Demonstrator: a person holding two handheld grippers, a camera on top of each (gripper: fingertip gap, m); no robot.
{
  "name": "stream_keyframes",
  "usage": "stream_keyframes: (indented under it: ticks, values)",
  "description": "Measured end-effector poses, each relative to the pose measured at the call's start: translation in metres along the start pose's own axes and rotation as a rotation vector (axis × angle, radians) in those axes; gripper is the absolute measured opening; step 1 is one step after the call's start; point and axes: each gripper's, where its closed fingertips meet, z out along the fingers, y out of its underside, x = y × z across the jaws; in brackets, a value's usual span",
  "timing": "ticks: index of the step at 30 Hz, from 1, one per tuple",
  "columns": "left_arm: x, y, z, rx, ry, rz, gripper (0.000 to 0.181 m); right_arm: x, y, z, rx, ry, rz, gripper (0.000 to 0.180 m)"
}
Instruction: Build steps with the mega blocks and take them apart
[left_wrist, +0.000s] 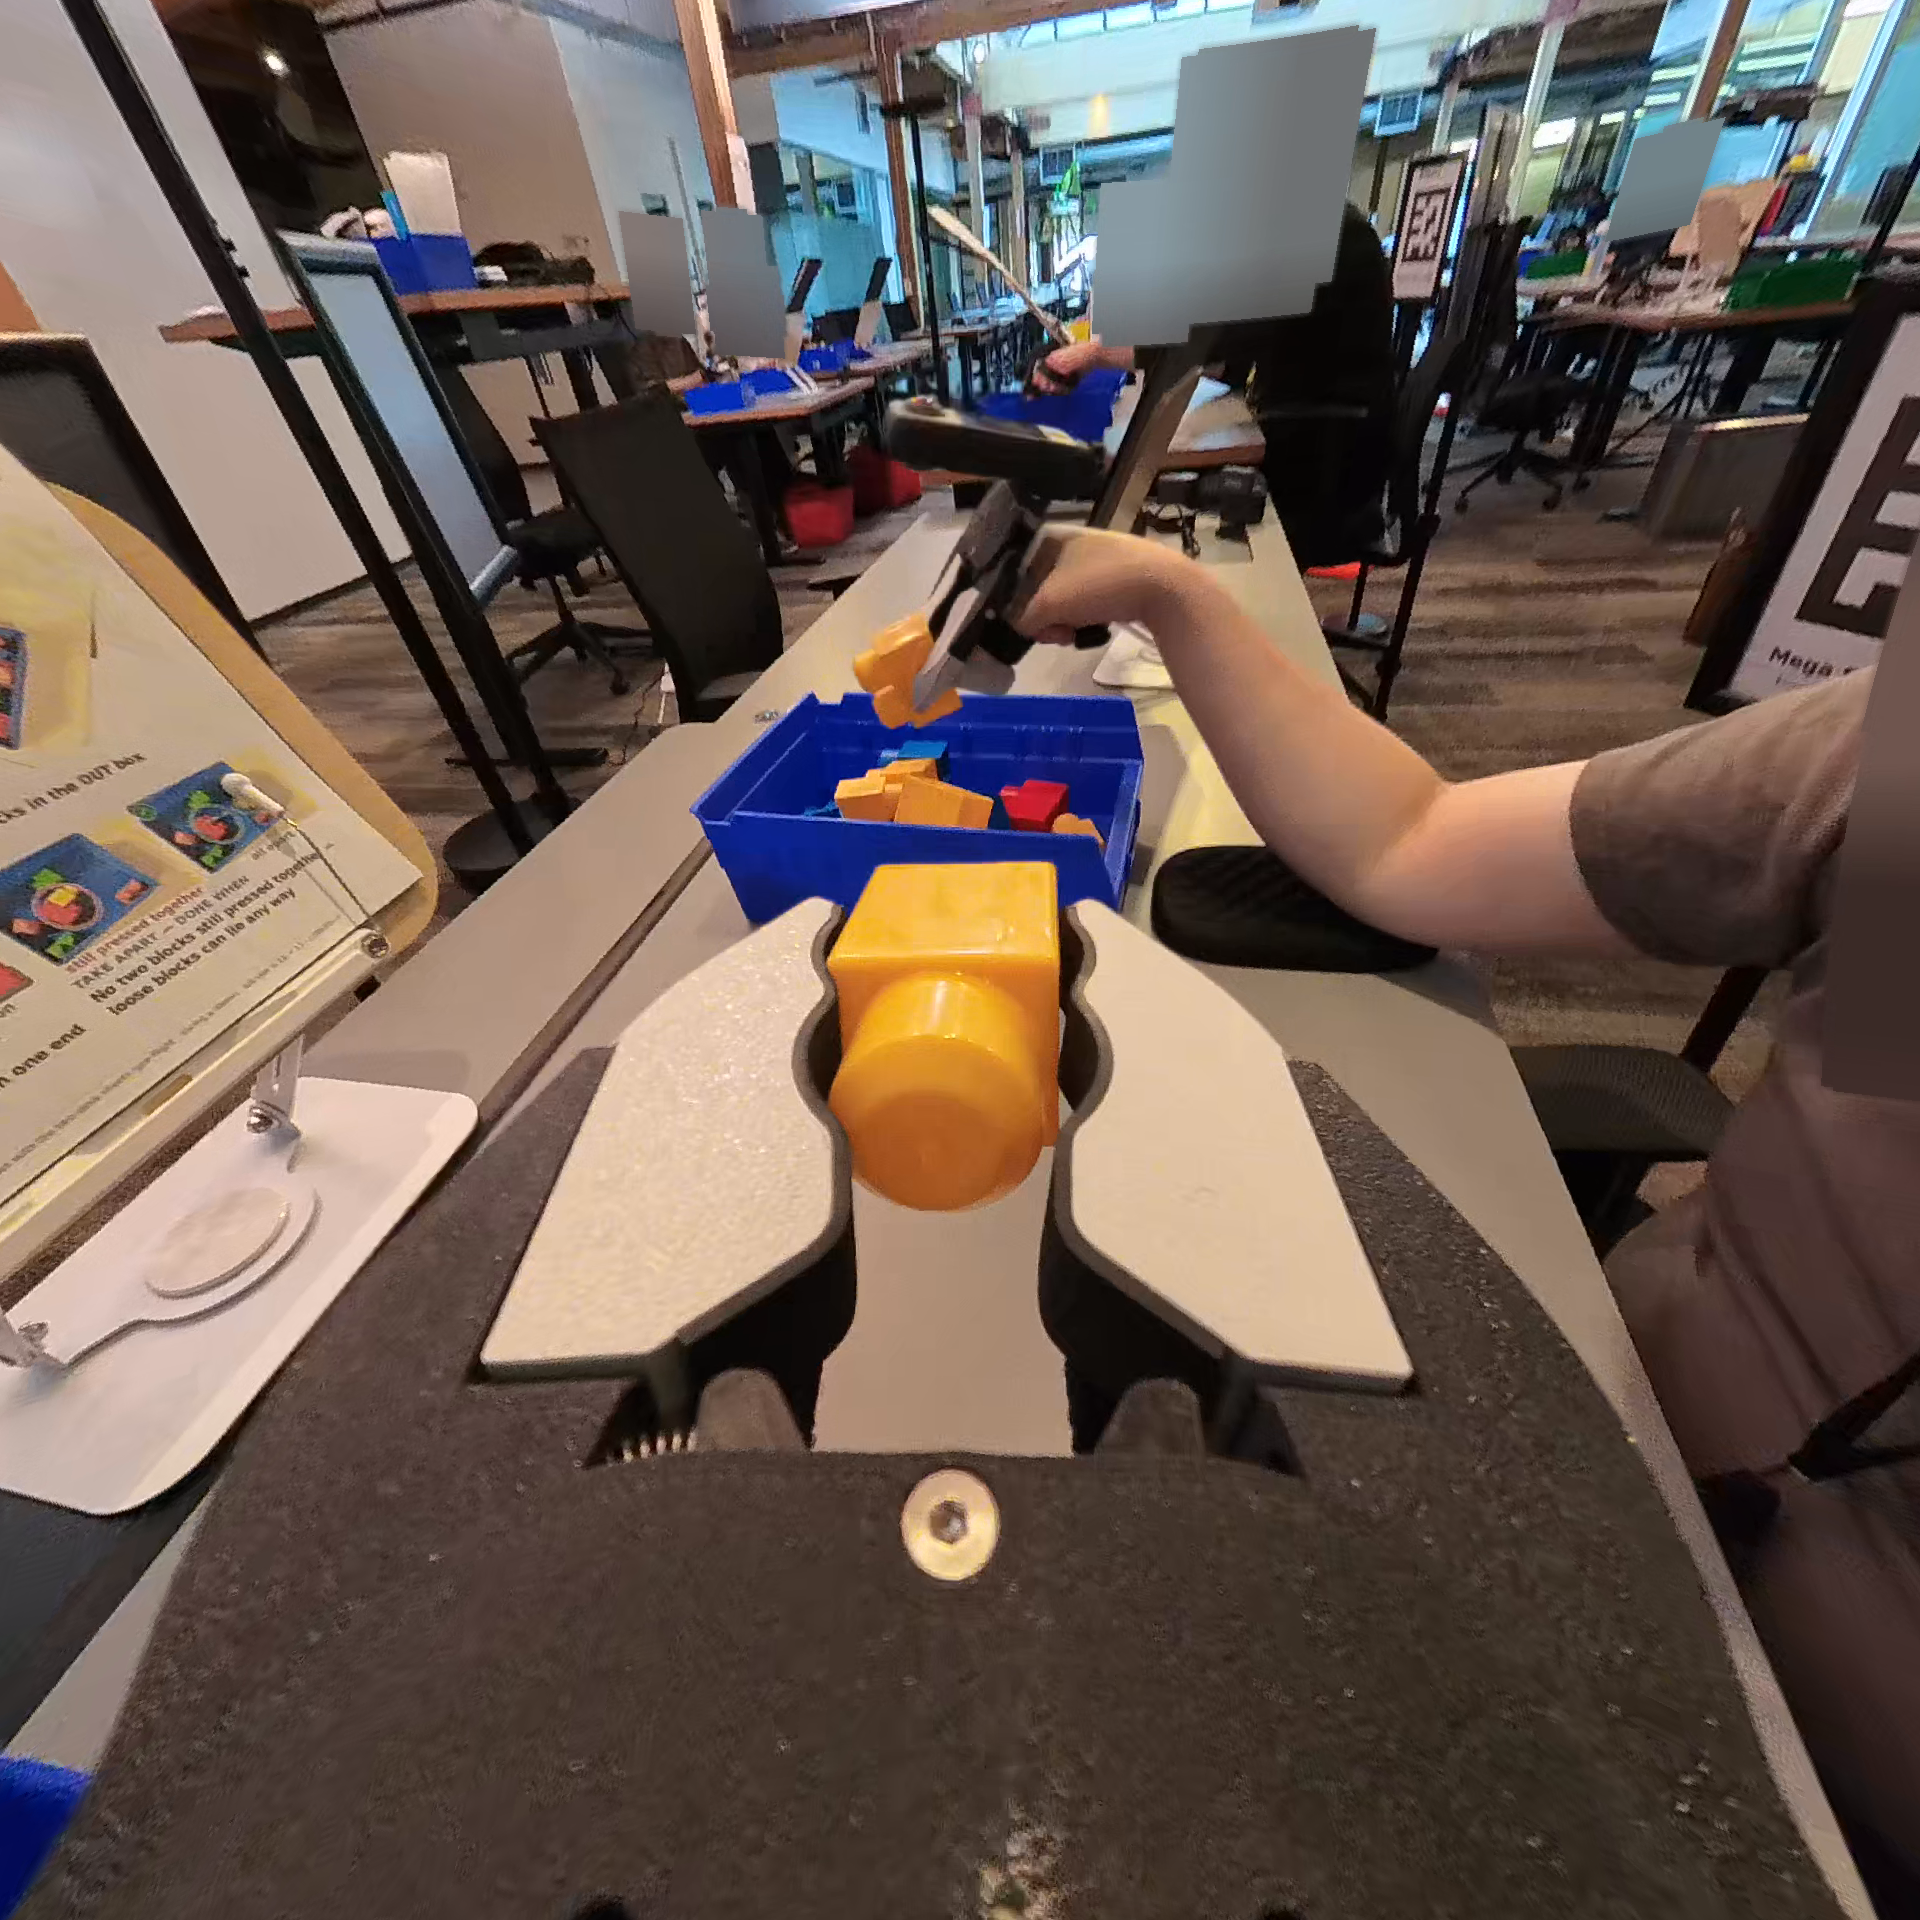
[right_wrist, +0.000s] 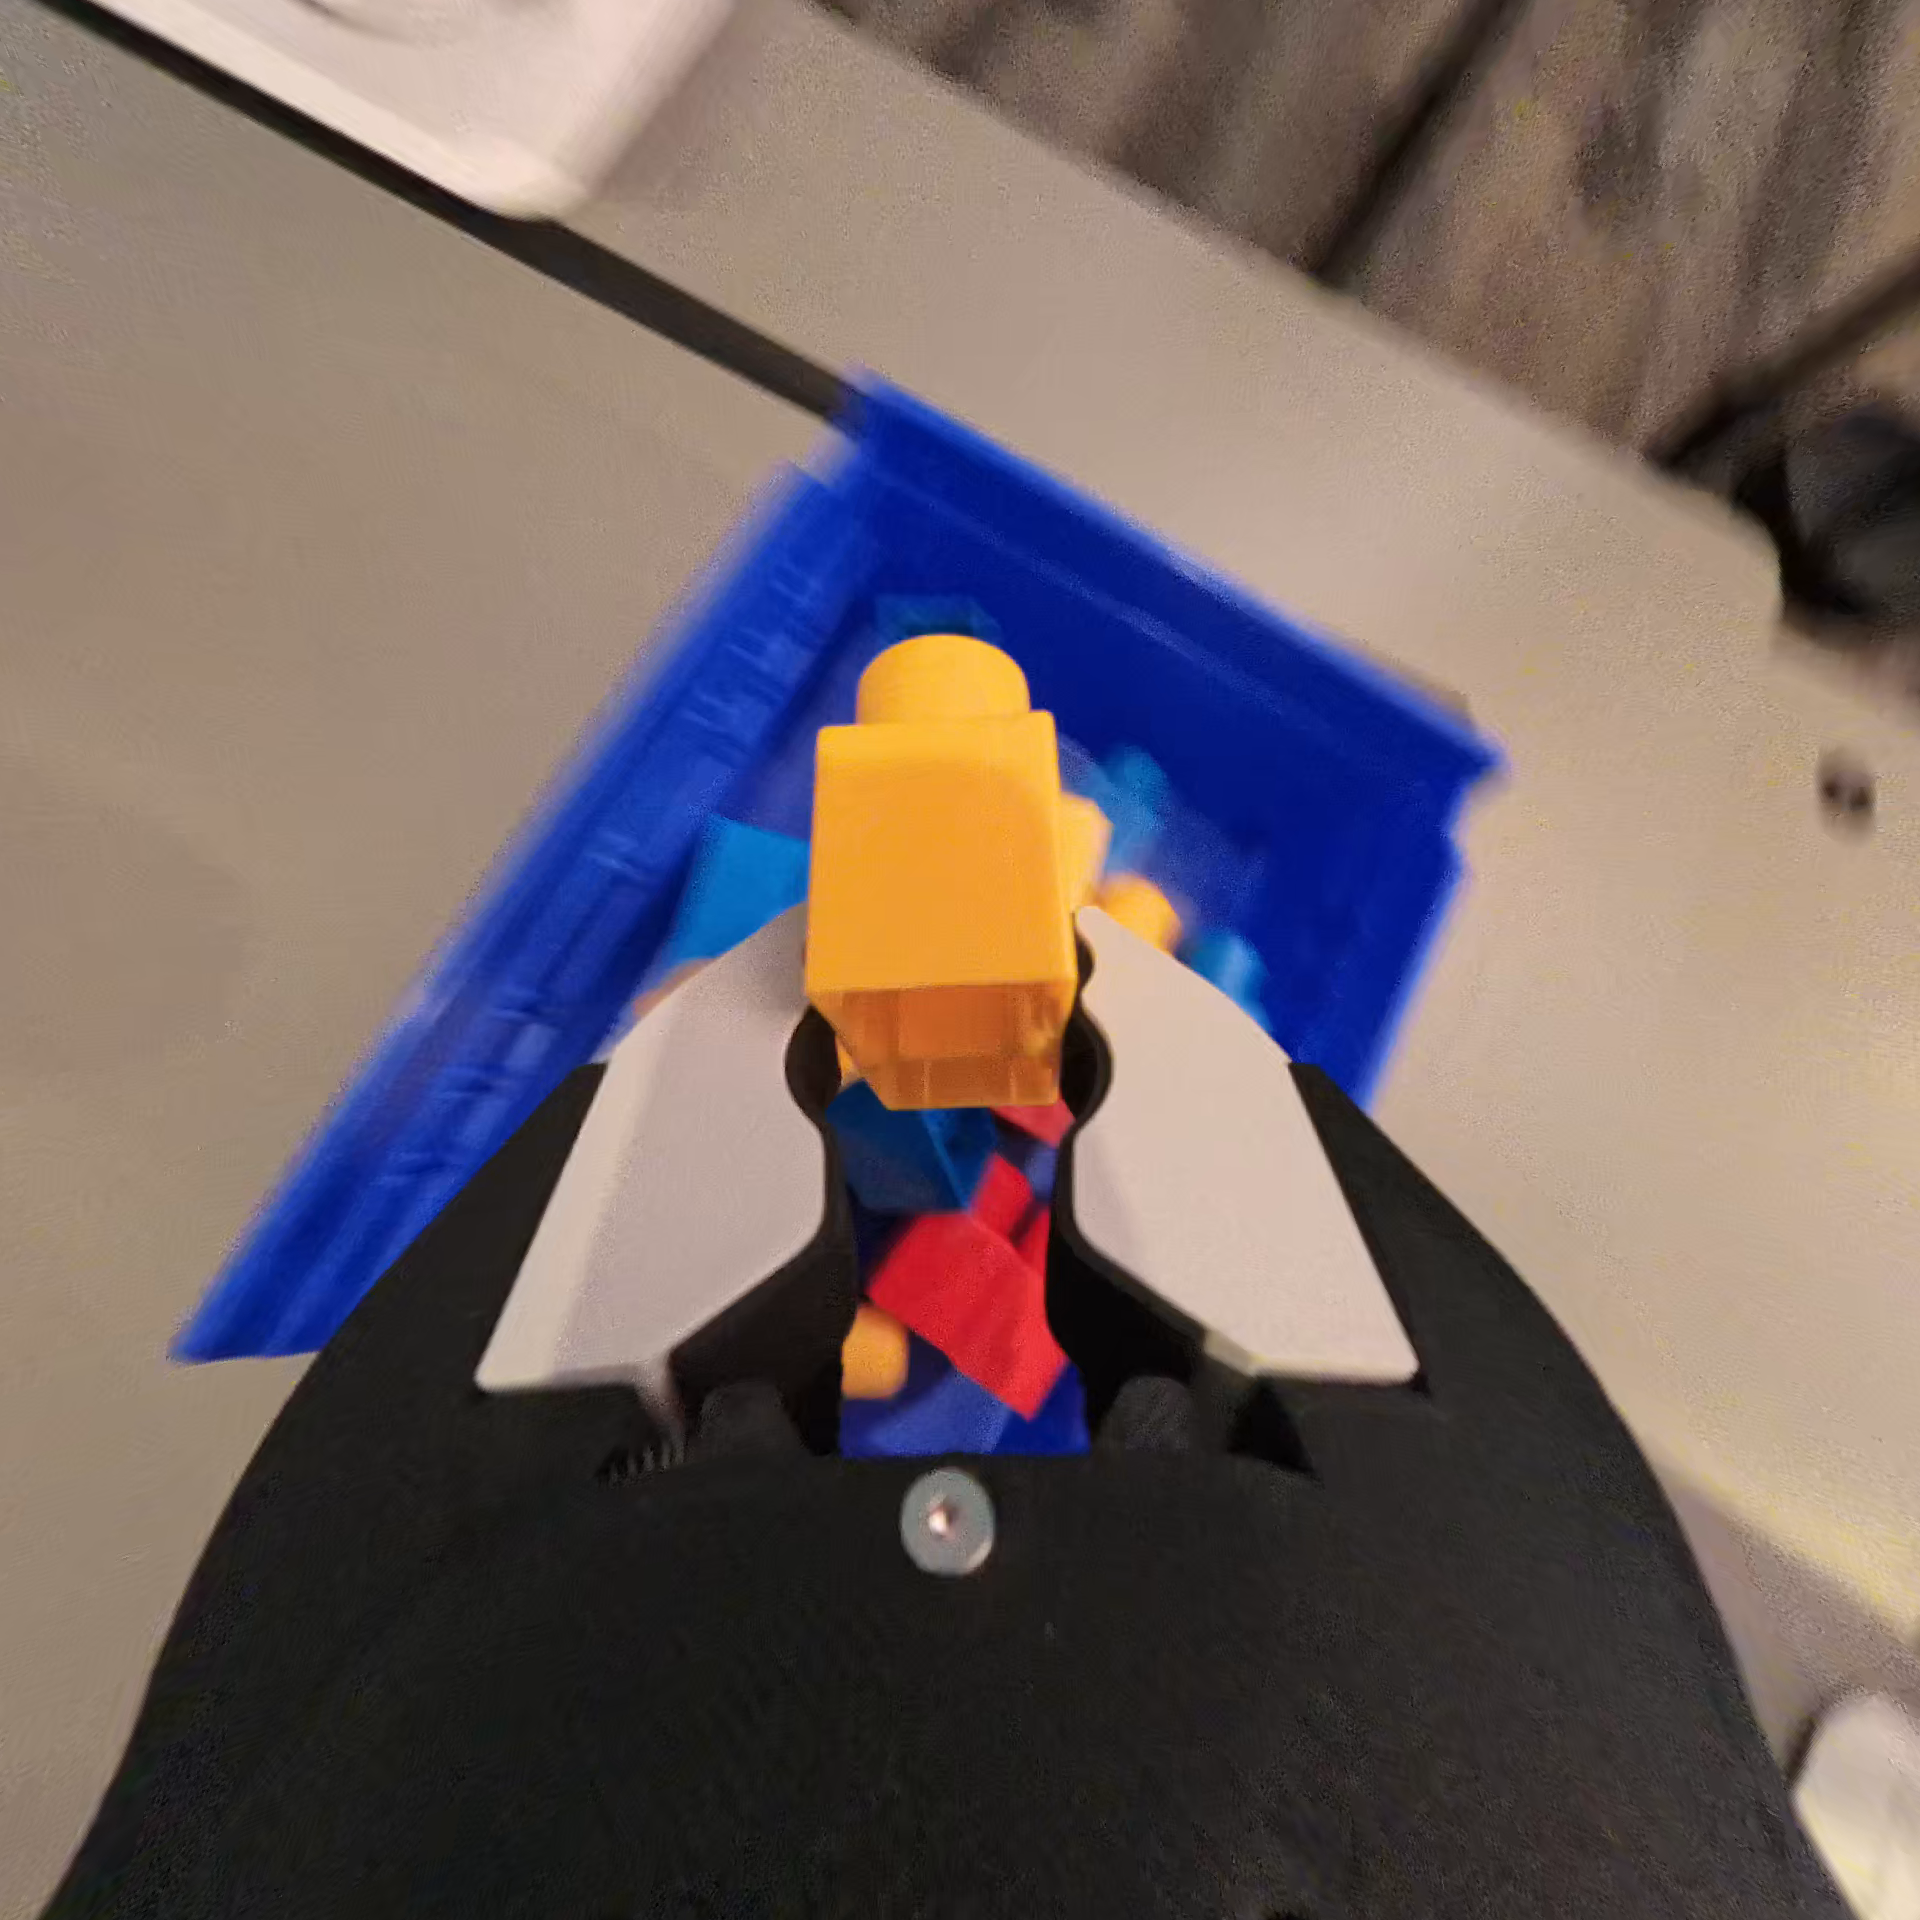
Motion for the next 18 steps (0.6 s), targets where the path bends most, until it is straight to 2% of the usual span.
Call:
stream_keyframes:
  ticks: [2,4,6,8,11,13,14,15,17,18]
  values:
    - [0.001,0.006,0.005,-0.033,0.004,-0.01,0.039,0.016,0.033,0.018,-0.128,-0.039,0.098,0.04]
    - [0.001,0.011,0.01,-0.051,0.01,-0.026,0.039,0.01,0.05,0.034,-0.19,-0.136,0.132,0.041]
    - [-0.001,0.016,0.013,-0.064,0.016,-0.057,0.038,0.013,0.051,0.043,-0.199,-0.131,0.16,0.042]
    - [-0.006,0.021,0.017,-0.067,0.007,-0.111,0.039,0.022,0.032,0.039,-0.124,-0.048,0.151,0.047]
    - [-0.007,0.021,0.025,-0.019,0.047,-0.224,0.039,0.01,-0.036,0.002,0.176,0.071,0.001,0.053]
    - [-0.008,0.023,0.03,0.001,0.07,-0.295,0.039,-0.039,-0.096,-0.038,0.492,0.089,-0.212,0.062]
    - [-0.008,0.025,0.032,0.0,0.077,-0.318,0.039,-0.078,-0.121,-0.06,0.664,0.05,-0.331,0.07]
    - [-0.008,0.026,0.035,-0.004,0.086,-0.338,0.039,-0.126,-0.136,-0.082,0.83,-0.036,-0.459,0.07]
    - [-0.004,0.029,0.04,-0.002,0.112,-0.39,0.039,-0.224,-0.137,-0.12,1.096,-0.267,-0.685,0.07]
    - [-0.001,0.029,0.043,0.002,0.127,-0.423,0.039,-0.261,-0.13,-0.131,1.167,-0.354,-0.759,0.07]
